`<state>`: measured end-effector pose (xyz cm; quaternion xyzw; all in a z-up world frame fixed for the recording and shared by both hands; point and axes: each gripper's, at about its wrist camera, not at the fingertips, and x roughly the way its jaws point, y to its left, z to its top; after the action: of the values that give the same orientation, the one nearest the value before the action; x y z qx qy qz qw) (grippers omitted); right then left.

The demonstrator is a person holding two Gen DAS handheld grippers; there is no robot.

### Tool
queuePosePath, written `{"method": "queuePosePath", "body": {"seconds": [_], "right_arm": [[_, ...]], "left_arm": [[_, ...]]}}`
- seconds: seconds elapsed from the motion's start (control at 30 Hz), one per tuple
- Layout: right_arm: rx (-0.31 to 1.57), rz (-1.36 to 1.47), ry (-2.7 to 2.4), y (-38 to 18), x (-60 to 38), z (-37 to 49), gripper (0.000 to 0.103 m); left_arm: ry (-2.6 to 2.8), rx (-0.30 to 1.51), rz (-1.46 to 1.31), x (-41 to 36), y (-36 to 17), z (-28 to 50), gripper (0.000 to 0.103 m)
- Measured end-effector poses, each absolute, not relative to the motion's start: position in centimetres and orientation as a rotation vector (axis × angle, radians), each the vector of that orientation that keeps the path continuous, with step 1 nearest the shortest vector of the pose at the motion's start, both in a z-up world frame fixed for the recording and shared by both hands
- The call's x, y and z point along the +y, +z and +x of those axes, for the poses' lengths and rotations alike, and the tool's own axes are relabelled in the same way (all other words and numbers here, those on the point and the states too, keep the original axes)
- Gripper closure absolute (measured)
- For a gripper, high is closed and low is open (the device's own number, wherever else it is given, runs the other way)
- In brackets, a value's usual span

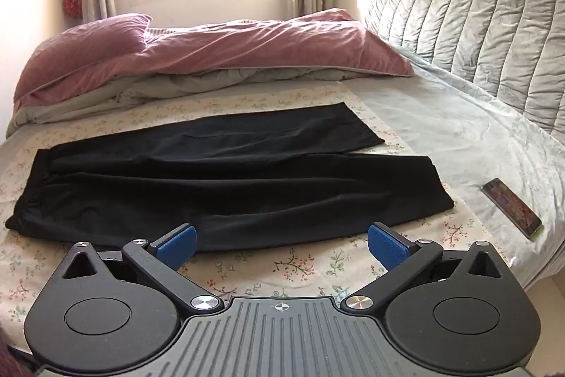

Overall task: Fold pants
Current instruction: 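Move both tools toward the black pants lying on the floral cover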

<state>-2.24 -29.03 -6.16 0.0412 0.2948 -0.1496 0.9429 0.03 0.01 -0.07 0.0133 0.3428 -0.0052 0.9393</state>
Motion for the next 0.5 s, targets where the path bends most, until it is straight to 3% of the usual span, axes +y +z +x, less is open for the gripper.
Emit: {"method": "queuePosePath", "body": {"seconds": [0.5], "right_arm": [[0.585,0.027,-0.336,-7.8,-29.6,-0.8,0.000]], "left_arm": [[0.008,0.720,0.010,-0.2,-0.1,1.0,0.000]]}}
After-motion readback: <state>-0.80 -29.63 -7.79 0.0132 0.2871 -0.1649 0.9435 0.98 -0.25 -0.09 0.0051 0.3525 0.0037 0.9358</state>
